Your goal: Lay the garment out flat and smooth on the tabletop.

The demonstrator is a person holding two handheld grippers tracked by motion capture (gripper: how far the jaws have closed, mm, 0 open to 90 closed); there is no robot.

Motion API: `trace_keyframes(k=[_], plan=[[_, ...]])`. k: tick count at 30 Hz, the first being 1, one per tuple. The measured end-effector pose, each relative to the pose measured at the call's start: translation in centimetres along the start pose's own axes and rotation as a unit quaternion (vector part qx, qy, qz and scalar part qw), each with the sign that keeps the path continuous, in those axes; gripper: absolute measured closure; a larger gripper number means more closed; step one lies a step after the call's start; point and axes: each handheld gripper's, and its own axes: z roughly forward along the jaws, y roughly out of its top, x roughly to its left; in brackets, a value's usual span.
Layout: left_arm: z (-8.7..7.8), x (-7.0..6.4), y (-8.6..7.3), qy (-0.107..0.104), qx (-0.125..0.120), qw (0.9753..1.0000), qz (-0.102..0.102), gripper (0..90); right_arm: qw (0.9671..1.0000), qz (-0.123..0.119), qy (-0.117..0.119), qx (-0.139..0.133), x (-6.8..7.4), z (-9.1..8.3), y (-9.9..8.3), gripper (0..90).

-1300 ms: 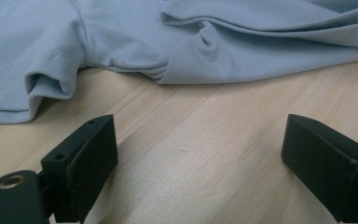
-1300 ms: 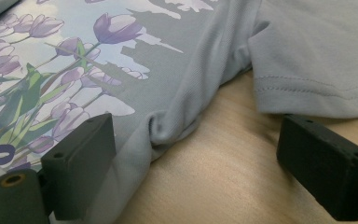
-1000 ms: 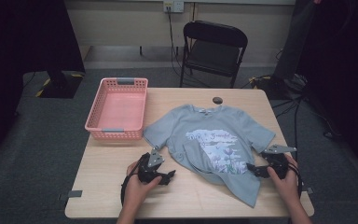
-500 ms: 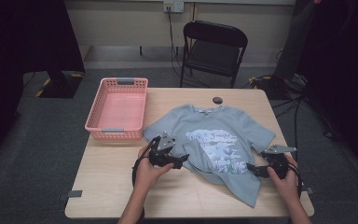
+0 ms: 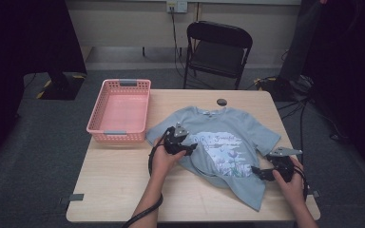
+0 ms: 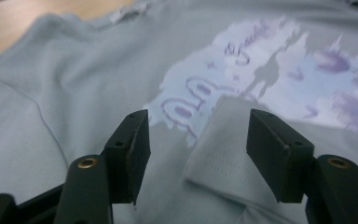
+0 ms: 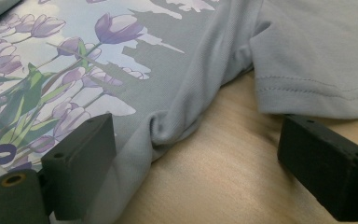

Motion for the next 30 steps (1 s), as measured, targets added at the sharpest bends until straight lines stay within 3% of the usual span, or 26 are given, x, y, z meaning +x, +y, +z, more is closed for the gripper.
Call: trace_keyframes(k=[2, 5, 13, 17, 22, 30], plan=[[0.5, 0.0, -0.4, -0.001, 0.018, 0.9998, -0.003, 43.3, 1.0000, 0.000, 0.000, 0.000, 0.0, 0.0, 0.0, 10.3], [0.8, -0.2, -0.6, -0.010, 0.024, 0.9996, -0.008, 50.2, 1.0000, 0.000, 0.000, 0.000, 0.0, 0.0, 0.0, 10.3], [0.8, -1.5, 0.0, -0.007, 0.048, 0.9985, 0.024, 83.0, 1.0000, -0.001, 0.001, 0.000, 0.0, 0.0, 0.0, 10.3], [0.3, -1.7, 0.5, -0.012, 0.055, 0.9982, 0.018, 84.9, 1.0000, -0.001, 0.001, 0.000, 0.0, 0.0, 0.0, 10.3], [-0.8, -1.6, 0.7, -0.018, 0.039, 0.9991, 0.006, 85.2, 1.0000, -0.001, 0.001, 0.000, 0.0, 0.0, 0.0, 10.3], [-3.2, -2.3, 0.0, -0.024, 0.037, 0.9990, -0.006, 85.8, 1.0000, -0.001, 0.001, 0.000, 0.0, 0.0, 0.0, 10.3]])
